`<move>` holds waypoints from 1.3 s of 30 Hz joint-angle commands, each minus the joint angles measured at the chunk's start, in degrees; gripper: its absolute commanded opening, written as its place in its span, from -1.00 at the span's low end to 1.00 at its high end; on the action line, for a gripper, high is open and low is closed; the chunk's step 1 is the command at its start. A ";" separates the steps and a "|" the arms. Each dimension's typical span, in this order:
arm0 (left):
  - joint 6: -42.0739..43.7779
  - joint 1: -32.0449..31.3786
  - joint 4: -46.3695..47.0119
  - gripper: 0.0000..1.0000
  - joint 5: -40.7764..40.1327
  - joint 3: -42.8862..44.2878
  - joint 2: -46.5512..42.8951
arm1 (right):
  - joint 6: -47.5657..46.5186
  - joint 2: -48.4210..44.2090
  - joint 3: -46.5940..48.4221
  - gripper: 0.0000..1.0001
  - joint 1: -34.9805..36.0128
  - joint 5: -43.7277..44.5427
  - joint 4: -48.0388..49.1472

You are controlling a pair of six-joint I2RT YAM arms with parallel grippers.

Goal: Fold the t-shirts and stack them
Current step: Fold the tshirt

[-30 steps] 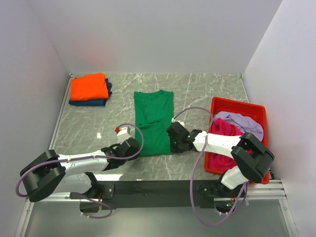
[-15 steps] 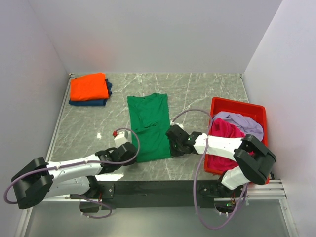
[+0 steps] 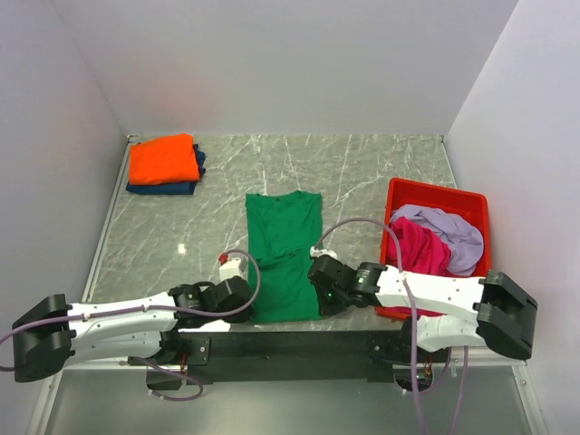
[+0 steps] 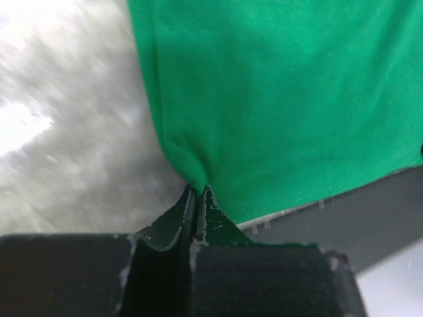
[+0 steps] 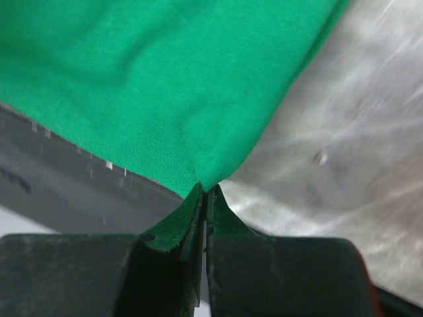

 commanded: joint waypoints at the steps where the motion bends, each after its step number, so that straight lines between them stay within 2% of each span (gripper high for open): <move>1: 2.28 -2.29 -3.45 -0.99 5.38 1.85 -2.29 | 0.38 -3.86 -0.67 -1.00 3.01 -1.32 -7.05; 7: 5.09 -7.29 -3.90 -0.99 12.93 3.61 -5.45 | -0.58 -11.77 -0.15 -1.00 7.58 -9.49 -10.22; 13: 4.13 -12.04 -6.79 -0.99 13.83 7.47 -10.80 | -0.15 -17.05 4.85 -1.00 9.97 -7.40 -16.54; 19: 0.88 -12.75 -6.89 -0.99 4.26 10.73 -15.83 | 1.52 -20.66 11.00 -1.00 9.79 0.59 -20.06; 23: -0.70 -12.58 -4.95 -0.99 -1.46 10.99 -13.99 | 0.21 -19.88 14.79 -1.00 8.57 8.24 -19.98; 25: -0.53 -12.57 -4.95 -0.99 -6.02 12.39 -12.33 | -2.15 -18.04 16.19 -1.00 5.68 9.40 -19.19; 28: 1.84 -10.39 -2.51 -0.99 -8.32 14.07 -10.12 | -5.84 -15.66 16.90 -1.00 1.72 9.58 -16.91; 32: 6.75 -1.01 3.39 -0.99 -3.24 13.11 -6.61 | -9.28 -13.64 17.17 -1.00 -5.48 10.19 -13.83; 39: 11.24 5.52 7.44 -0.99 -0.33 13.89 -2.21 | -13.76 -10.31 17.17 -1.00 -11.82 7.65 -8.99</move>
